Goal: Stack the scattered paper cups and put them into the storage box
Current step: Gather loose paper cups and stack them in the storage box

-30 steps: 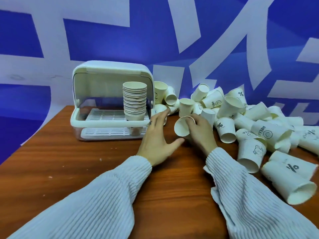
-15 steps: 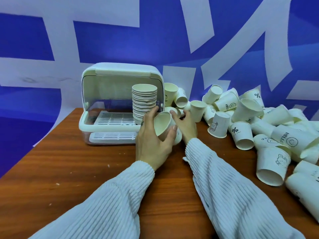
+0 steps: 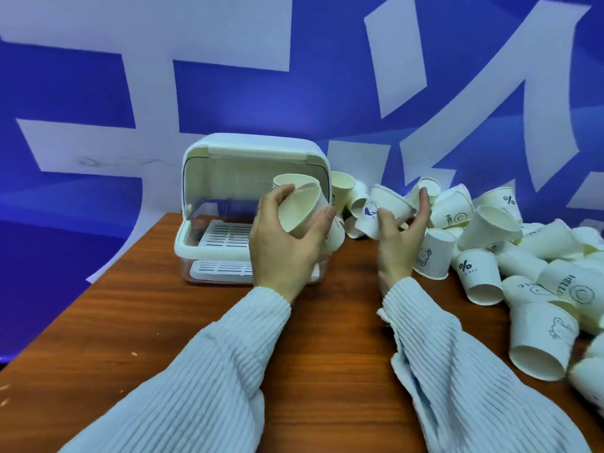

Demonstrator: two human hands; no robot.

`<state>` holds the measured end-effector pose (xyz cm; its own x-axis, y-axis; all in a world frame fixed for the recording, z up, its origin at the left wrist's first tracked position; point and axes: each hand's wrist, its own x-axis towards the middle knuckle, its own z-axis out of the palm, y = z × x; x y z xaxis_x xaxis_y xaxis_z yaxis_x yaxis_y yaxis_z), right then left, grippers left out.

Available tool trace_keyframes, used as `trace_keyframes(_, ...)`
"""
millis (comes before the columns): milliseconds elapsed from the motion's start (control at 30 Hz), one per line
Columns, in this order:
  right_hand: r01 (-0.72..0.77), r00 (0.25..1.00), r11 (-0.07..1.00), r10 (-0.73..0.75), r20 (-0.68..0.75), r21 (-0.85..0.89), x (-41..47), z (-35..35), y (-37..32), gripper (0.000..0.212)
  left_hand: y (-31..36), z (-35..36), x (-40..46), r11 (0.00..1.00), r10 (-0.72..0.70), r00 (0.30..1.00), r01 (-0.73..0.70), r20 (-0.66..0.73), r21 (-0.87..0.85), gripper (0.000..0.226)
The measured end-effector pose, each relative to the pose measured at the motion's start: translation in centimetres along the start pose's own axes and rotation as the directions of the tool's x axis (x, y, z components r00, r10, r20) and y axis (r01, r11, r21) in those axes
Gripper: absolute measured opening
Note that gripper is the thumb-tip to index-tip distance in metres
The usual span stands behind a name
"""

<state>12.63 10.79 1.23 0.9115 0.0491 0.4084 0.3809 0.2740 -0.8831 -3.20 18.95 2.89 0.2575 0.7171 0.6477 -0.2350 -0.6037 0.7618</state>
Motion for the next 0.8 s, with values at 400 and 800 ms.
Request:
trace_keyframes(400,0.410,0.844,0.900,-0.315,0.434,-0.146,-0.7,8.2,-8.2,0.038,1.7,-3.6,4.9,0.924,-0.254,0.932,0.155,-0.257,-0.350,0.057)
trace_keyframes(800,0.405,0.745,0.843,-0.079,0.662,-0.355,-2.1,7.8,-4.0,0.034,1.3,-4.6,5.9,0.939,-0.237,0.930,0.146,-0.279,-0.311,0.057)
